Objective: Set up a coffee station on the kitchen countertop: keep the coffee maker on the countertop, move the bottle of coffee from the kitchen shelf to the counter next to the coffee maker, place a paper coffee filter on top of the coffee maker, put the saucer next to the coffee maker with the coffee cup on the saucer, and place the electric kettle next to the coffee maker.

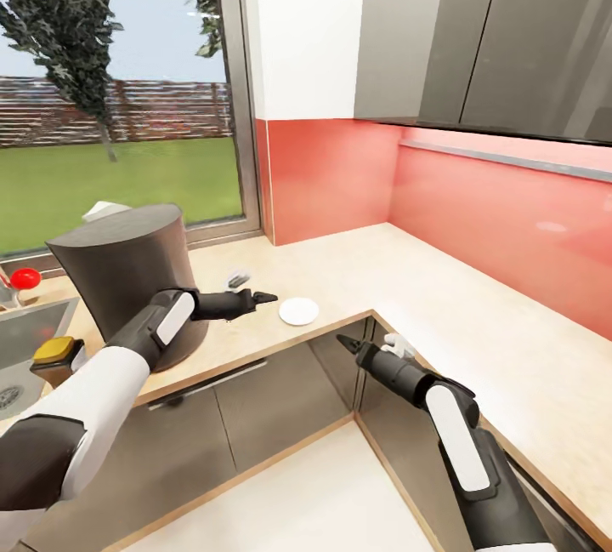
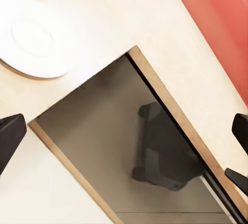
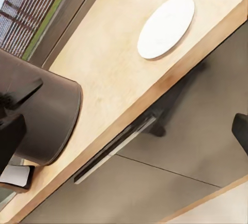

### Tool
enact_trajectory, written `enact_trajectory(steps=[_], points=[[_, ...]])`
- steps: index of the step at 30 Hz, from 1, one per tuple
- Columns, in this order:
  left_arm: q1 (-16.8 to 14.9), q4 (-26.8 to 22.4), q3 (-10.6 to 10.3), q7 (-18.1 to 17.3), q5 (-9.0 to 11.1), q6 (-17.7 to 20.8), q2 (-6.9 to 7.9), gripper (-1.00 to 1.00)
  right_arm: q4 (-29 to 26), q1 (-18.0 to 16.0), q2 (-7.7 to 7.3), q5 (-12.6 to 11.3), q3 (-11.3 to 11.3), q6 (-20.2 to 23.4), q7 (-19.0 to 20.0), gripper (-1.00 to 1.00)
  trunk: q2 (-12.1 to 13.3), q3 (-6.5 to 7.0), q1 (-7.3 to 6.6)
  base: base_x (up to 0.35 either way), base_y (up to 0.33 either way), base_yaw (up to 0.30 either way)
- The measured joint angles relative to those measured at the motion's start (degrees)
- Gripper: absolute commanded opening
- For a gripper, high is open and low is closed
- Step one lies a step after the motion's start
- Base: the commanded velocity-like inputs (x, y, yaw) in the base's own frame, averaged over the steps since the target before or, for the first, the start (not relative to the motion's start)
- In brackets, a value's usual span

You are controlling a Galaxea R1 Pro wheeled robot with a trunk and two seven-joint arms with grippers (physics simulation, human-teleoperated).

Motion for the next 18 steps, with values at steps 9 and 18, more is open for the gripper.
enact_trajectory(steps=[9, 18], points=[[0.1, 0.3, 0.0, 0.0, 0.1, 0.0, -0.09, 1.0, 0.1, 0.0, 0.17, 0.2, 0.1, 0.1, -0.1, 1.0, 0.0, 0.0, 0.0, 0.329, 0.0, -0.072], [0.1, 0.5, 1.1, 0.0, 0.1, -0.1, -0.11, 1.0, 1.3, 0.0, 0.35, 0.3, 1.0, 0.1, -0.1, 1.0, 0.0, 0.0, 0.0, 0.335, 0.0, -0.23]])
